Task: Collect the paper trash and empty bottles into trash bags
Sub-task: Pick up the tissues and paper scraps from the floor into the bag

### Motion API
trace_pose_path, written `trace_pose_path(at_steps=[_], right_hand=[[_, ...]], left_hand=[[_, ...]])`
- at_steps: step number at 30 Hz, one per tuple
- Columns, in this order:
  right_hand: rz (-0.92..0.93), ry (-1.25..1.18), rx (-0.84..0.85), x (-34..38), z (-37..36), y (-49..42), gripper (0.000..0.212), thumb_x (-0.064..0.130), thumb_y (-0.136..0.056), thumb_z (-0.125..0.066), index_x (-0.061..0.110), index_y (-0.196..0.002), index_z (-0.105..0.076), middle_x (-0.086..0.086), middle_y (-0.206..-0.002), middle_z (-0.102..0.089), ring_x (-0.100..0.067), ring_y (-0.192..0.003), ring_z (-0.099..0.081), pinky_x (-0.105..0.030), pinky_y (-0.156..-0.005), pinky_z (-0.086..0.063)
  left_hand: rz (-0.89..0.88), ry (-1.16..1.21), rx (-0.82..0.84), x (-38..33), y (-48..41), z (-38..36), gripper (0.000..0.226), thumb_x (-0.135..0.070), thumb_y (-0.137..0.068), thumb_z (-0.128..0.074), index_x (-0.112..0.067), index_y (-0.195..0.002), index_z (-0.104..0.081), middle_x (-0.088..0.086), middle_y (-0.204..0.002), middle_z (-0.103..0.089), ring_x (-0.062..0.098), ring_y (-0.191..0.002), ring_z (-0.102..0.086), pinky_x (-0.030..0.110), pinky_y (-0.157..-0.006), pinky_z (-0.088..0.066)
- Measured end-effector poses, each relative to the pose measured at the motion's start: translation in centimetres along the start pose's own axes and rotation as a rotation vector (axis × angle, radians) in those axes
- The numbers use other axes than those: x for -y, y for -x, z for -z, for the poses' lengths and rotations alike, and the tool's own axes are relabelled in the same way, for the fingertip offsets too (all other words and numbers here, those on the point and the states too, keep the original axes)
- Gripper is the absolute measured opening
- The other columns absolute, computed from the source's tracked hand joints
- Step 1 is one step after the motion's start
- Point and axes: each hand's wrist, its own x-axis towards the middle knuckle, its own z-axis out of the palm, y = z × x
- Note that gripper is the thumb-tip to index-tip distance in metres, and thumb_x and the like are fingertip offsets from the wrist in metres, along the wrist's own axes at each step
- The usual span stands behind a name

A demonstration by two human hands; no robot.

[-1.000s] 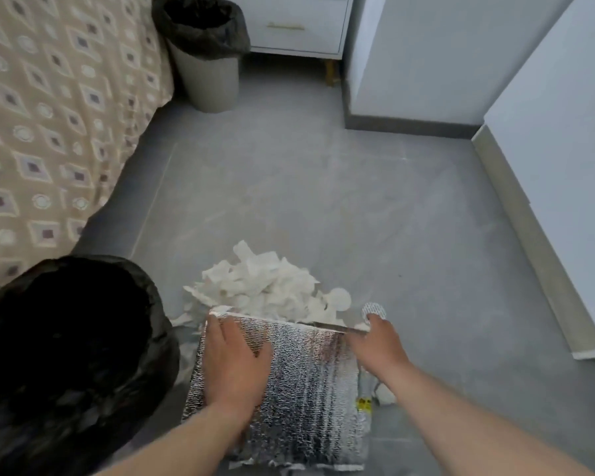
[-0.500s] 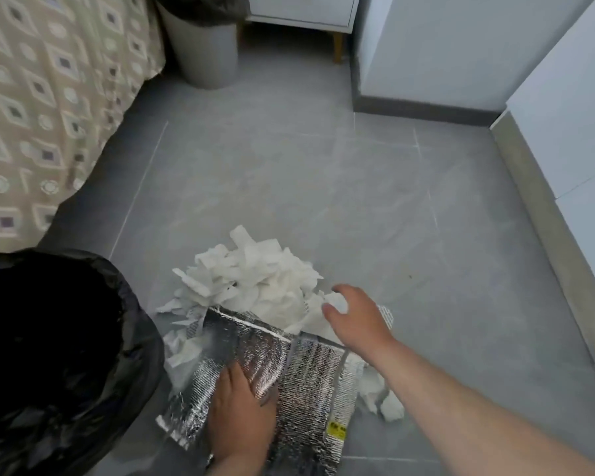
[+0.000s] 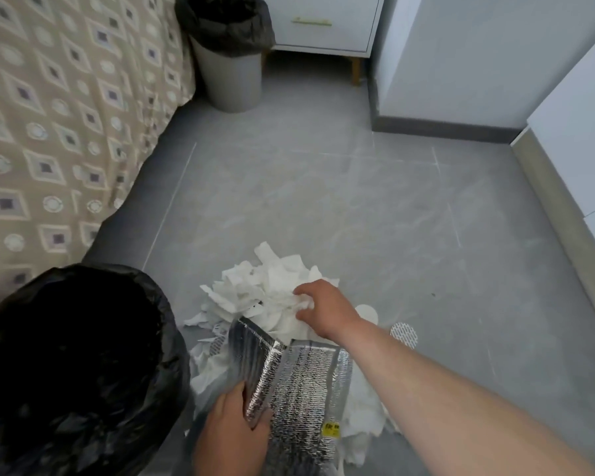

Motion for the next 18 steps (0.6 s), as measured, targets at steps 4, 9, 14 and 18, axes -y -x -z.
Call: trace_pose_path(at_steps=[4, 9, 14, 18], right_hand=[[-0.005, -0.034, -0.052, 0.4, 1.5, 0.7, 0.036, 0.022, -0.084, -0.069, 0.018, -0.120, -0.066, -0.006, -0.125, -0.063, -0.022, -0.115, -0.058, -0.026, -0.094, -0.041], [0.002, -0.113, -0.119, 2.0, 5.3, 3.1, 0.033, 0.019, -0.083, -0.071, 0.015, -0.115, -0.069, -0.004, -0.120, -0.068, -0.018, -0.109, -0.062, -0.019, -0.085, -0.039], [0.047, -0.154, -0.296, 5.9, 10.9, 6.6, 0.036, 0.019, -0.085, -0.072, 0.014, -0.119, -0.067, -0.005, -0.123, -0.066, -0.017, -0.102, -0.063, -0.017, -0.081, -0.042], [0.078, -0.199, -0.422, 9.9, 14.4, 9.8, 0.037, 0.018, -0.083, -0.074, 0.012, -0.118, -0.068, -0.005, -0.117, -0.070, -0.015, -0.097, -0.063, -0.021, -0.083, -0.042]], left_hand=[[-0.053, 0.046, -0.034, -0.8, 0.7, 1.1, 0.047, -0.045, -0.078, -0.068, -0.029, -0.119, -0.050, -0.010, -0.106, -0.046, 0.011, -0.104, -0.049, 0.031, -0.089, -0.044], [-0.150, 0.035, -0.077, -2.2, 2.4, 4.2, 0.028, -0.049, -0.082, -0.060, -0.037, -0.105, -0.050, -0.016, -0.094, -0.049, 0.010, -0.090, -0.053, 0.030, -0.080, -0.047], [-0.283, 0.076, -0.109, -4.3, 4.6, 9.1, 0.014, -0.045, -0.082, -0.058, -0.042, -0.093, -0.051, -0.012, -0.087, -0.057, 0.010, -0.079, -0.056, 0.028, -0.070, -0.046], [-0.379, 0.112, -0.134, -6.2, 6.0, 14.1, 0.017, -0.035, -0.079, -0.057, -0.033, -0.072, -0.042, -0.007, -0.072, -0.057, 0.015, -0.071, -0.056, 0.031, -0.060, -0.043]])
